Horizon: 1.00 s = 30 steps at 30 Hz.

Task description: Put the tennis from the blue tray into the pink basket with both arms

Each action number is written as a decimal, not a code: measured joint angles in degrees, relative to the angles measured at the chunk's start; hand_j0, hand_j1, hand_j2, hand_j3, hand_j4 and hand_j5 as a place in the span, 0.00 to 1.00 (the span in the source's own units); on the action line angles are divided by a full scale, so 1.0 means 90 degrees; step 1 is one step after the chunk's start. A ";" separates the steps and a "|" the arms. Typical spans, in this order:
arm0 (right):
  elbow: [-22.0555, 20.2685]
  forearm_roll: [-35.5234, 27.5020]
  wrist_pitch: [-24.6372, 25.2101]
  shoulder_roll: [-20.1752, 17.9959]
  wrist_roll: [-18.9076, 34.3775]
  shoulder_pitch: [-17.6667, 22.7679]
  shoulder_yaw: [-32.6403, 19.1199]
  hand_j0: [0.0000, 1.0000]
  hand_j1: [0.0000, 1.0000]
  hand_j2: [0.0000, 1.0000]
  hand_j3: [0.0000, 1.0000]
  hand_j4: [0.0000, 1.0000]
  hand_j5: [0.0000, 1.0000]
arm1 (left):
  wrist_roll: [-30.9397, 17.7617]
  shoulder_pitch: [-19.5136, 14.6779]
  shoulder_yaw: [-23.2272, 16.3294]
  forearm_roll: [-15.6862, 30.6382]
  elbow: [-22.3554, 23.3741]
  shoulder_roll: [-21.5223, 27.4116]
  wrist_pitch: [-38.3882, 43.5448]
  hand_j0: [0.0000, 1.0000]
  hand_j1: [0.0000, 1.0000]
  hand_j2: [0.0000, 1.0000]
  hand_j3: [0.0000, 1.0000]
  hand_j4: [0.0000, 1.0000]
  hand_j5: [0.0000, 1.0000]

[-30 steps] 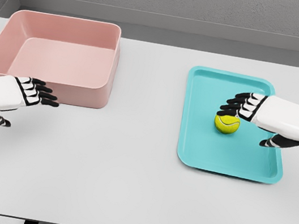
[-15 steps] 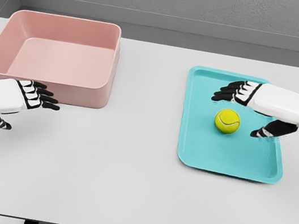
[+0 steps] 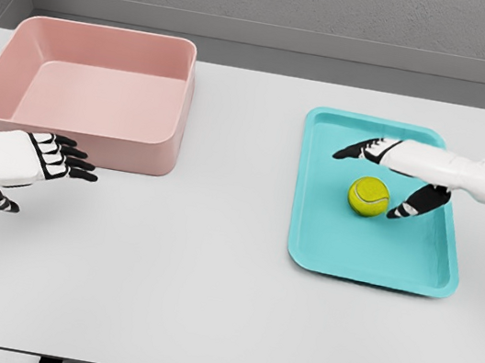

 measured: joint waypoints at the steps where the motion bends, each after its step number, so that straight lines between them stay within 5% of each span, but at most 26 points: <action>1: 0.0045 0.0005 0.0001 0.0009 0.0001 0.0000 0.0033 0.99 0.99 0.99 0.99 0.99 0.99 | 0.0001 0.0000 0.0000 0.0000 -0.0006 0.0002 0.0000 1.00 1.00 1.00 1.00 1.00 1.00; 24: 0.1370 0.0609 0.0002 0.0802 0.0003 -0.0049 0.0224 0.99 0.99 0.99 0.99 0.99 0.99 | 0.0000 0.0010 -0.0079 -0.0003 -0.0026 0.0019 0.0000 1.00 1.00 1.00 1.00 1.00 1.00; 30: 0.1424 0.0631 0.0002 0.0822 0.0002 -0.0049 0.0225 0.82 0.82 0.82 0.82 0.82 0.82 | 0.0000 0.0010 -0.0080 -0.0001 -0.0025 0.0035 0.0000 1.00 1.00 1.00 1.00 1.00 1.00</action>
